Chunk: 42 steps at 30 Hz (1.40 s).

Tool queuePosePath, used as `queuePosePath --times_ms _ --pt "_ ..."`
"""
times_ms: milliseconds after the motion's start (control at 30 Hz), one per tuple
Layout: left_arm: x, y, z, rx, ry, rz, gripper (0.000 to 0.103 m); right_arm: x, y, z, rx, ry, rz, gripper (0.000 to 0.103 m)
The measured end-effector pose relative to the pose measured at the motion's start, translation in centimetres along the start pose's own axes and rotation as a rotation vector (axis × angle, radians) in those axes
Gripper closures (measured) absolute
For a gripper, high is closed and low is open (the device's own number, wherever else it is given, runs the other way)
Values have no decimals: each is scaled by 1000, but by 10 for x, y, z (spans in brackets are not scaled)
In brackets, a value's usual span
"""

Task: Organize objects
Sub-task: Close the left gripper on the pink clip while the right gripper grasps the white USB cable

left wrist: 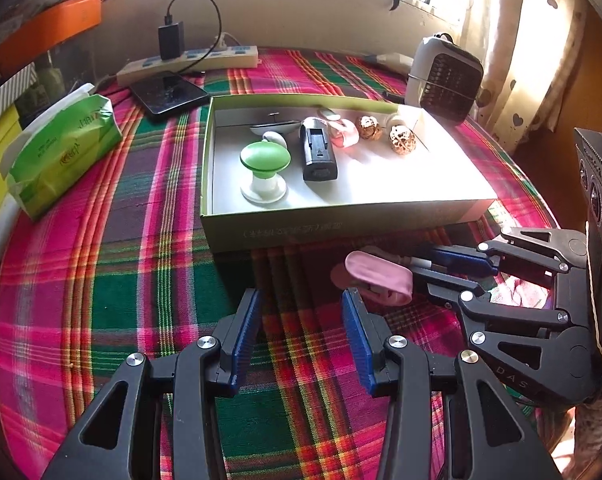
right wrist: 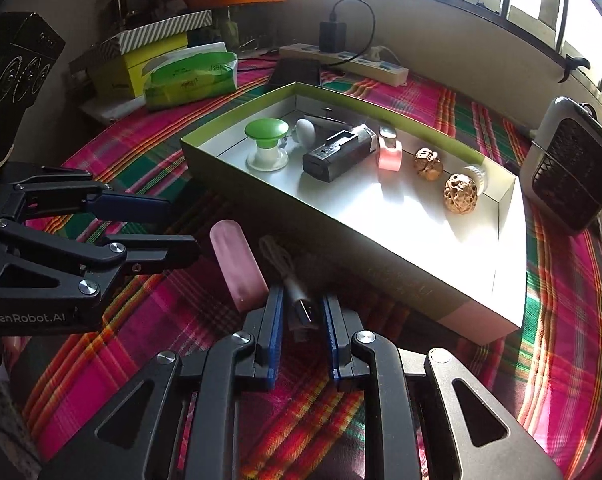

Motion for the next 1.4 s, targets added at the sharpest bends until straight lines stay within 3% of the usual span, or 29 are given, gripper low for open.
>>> queuePosePath --times_ms 400,500,800,900,1000,1233,1333,1400 --pt "-1 10 -3 51 46 -16 62 14 10 17 -60 -25 13 84" --pt "2 12 0 42 61 -10 62 16 12 19 -37 -48 25 84" --pt "9 15 2 59 107 2 62 20 21 34 -116 -76 9 89" --pt "7 17 0 56 109 -4 62 21 21 37 -105 -55 11 89" --pt "7 16 -3 64 107 4 62 21 20 34 -20 -18 3 89" --pt "7 16 -12 62 113 14 62 18 12 31 -15 -15 8 85" --pt "8 14 -18 54 106 23 62 19 14 22 50 5 3 86" --pt "9 12 -22 55 111 33 62 22 16 16 48 -13 0 87"
Point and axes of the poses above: each gripper's, at about its wrist camera, not at the fingertips, and y roughly against the way its jaws point, z to its left, x to its underside, the point moved 10 cm from there along -y, roughly the way its jaws point, and after that the axes turned 3 degrees about -x, right-handed, at the moved point
